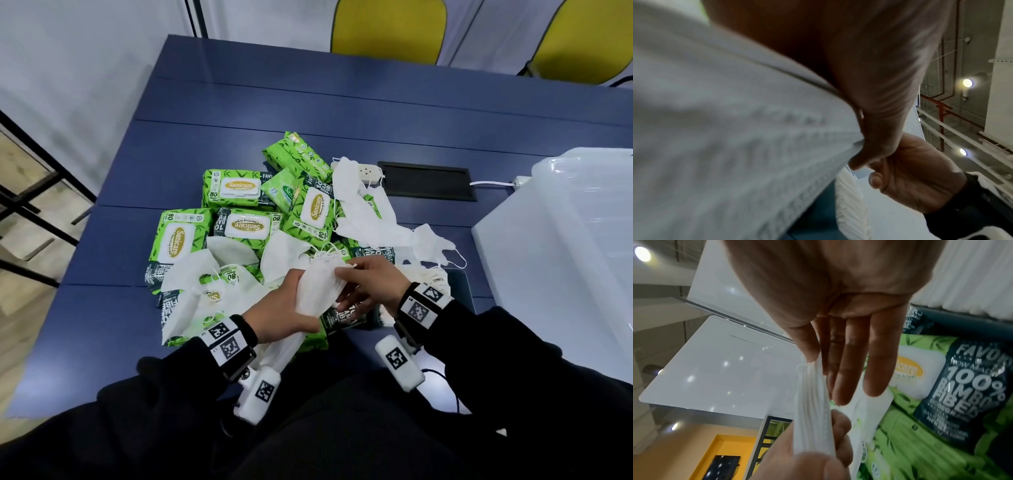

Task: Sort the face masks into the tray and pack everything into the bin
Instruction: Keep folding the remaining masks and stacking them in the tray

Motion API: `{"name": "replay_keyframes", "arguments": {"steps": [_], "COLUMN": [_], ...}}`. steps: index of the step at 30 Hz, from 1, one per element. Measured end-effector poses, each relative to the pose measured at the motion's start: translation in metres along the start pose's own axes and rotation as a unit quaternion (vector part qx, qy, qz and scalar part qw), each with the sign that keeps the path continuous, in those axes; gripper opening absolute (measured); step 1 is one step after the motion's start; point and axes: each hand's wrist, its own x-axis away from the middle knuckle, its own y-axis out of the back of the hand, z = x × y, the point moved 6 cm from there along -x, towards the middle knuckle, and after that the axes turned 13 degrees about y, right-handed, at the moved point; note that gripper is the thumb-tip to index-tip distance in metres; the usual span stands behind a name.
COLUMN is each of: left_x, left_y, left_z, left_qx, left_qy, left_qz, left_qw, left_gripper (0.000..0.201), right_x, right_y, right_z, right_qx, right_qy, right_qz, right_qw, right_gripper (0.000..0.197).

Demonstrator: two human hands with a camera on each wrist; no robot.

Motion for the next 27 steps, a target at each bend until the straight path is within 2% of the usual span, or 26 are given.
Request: {"name": "replay_keyframes", "arguments": {"steps": [3, 5, 7, 9, 11, 14, 17, 20, 24, 27], "left_x": [0.003, 0.003, 0.002, -0.001, -0.004, -0.007, -0.011, -0.014, -0.016, -0.019], "left_y": [0.004, 0.005, 0.005, 0.006, 0.007, 0.007, 0.007, 0.006, 0.004, -0.001], "left_z": [0.0, 0.002, 0.005, 0.009, 0.013, 0.014, 0.009, 0.005, 0.003, 0.0], "left_qx": [-0.055, -0.093, -0.122, -0.145, -0.155, -0.14, -0.129, -0.137, -0.169, -0.202], "left_qy": [0.0, -0.001, -0.005, -0.004, -0.005, -0.017, -0.03, -0.034, -0.042, -0.049], "left_qz": [-0.009, -0.019, -0.026, -0.033, -0.041, -0.048, -0.05, -0.055, -0.072, -0.068], "left_qw": [0.998, 0.996, 0.992, 0.989, 0.987, 0.989, 0.99, 0.989, 0.982, 0.976], "left_gripper": [0.093, 0.094, 0.094, 0.097, 0.098, 0.099, 0.101, 0.1, 0.096, 0.097], "right_x": [-0.003, -0.005, -0.007, -0.011, -0.014, -0.016, -0.019, -0.022, -0.027, -0.032], "right_y": [0.021, 0.031, 0.035, 0.036, 0.038, 0.037, 0.028, 0.019, 0.006, 0.006], "right_z": [0.005, 0.006, 0.006, 0.002, 0.001, 0.005, -0.002, -0.019, -0.04, -0.046], "right_qx": [-0.019, -0.049, -0.117, -0.231, -0.284, -0.252, -0.202, -0.141, -0.157, -0.172], "right_qy": [0.01, 0.01, 0.005, -0.016, -0.037, -0.042, -0.028, -0.029, -0.061, -0.075], "right_qz": [-0.078, -0.103, -0.118, -0.131, -0.134, -0.11, -0.081, -0.084, -0.1, -0.113], "right_qw": [0.997, 0.993, 0.986, 0.964, 0.949, 0.96, 0.976, 0.986, 0.981, 0.976], "right_gripper": [0.023, 0.026, 0.03, 0.036, 0.038, 0.021, 0.033, 0.03, 0.02, 0.049]}}
